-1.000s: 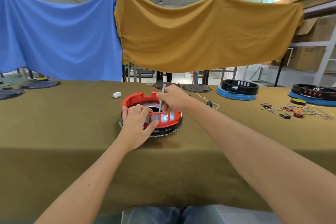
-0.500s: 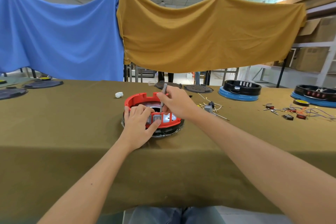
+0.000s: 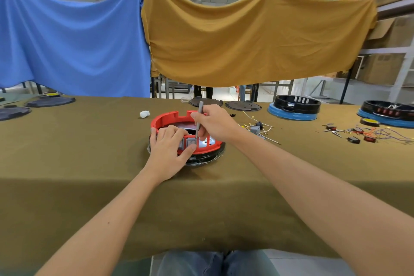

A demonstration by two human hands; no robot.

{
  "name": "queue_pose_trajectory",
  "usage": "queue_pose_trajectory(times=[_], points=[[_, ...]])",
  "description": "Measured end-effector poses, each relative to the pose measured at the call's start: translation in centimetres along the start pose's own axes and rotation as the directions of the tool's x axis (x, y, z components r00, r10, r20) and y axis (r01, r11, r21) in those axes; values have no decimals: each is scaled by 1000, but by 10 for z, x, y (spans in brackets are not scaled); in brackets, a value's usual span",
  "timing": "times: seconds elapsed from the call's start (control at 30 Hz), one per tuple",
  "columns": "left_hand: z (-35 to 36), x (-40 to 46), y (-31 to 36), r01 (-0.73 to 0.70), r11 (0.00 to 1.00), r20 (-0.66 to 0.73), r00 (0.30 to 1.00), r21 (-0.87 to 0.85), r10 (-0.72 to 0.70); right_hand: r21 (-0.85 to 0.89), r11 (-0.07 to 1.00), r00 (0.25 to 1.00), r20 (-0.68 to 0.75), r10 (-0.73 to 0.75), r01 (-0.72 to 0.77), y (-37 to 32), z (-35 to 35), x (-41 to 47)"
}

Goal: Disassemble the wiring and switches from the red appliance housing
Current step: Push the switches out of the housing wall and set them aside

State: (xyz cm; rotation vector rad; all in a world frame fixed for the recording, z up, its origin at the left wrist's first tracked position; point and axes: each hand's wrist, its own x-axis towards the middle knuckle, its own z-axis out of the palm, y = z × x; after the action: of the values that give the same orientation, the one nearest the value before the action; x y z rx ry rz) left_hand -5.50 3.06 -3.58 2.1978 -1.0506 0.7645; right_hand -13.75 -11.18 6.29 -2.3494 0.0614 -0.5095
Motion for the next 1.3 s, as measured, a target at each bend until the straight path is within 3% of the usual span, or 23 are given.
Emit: queue_pose_trajectory(times=[0.2,0.4,0.6,0.8,0.97,1.3], points=[[-1,-1,0,4,1000,-1,1000,18,-4,6,995,991,90,99,-100,-2,-3,16],[-1,-1,1,7,1000,-3,1000,10,-7,-7,990,987,84,140,-139,-5,-4,16],[-1,-1,1,0,1000,-20,1000,6,0,-54,998,987,-158,11,-20,-3,13,-10],[0,-2,1,0,1000,-24,1000,1,0,-142,990,896,-441,-60,-4,6,47,-20],[1,-1,0,3,1000,-23,1000,-3,-3,-259,962,911,-411,-26,-90,3,45,-4],[-1,-1,2,6,1000,-20,1000,-6,-6,-258,941,959,-236,157,-218,-4,27,16]])
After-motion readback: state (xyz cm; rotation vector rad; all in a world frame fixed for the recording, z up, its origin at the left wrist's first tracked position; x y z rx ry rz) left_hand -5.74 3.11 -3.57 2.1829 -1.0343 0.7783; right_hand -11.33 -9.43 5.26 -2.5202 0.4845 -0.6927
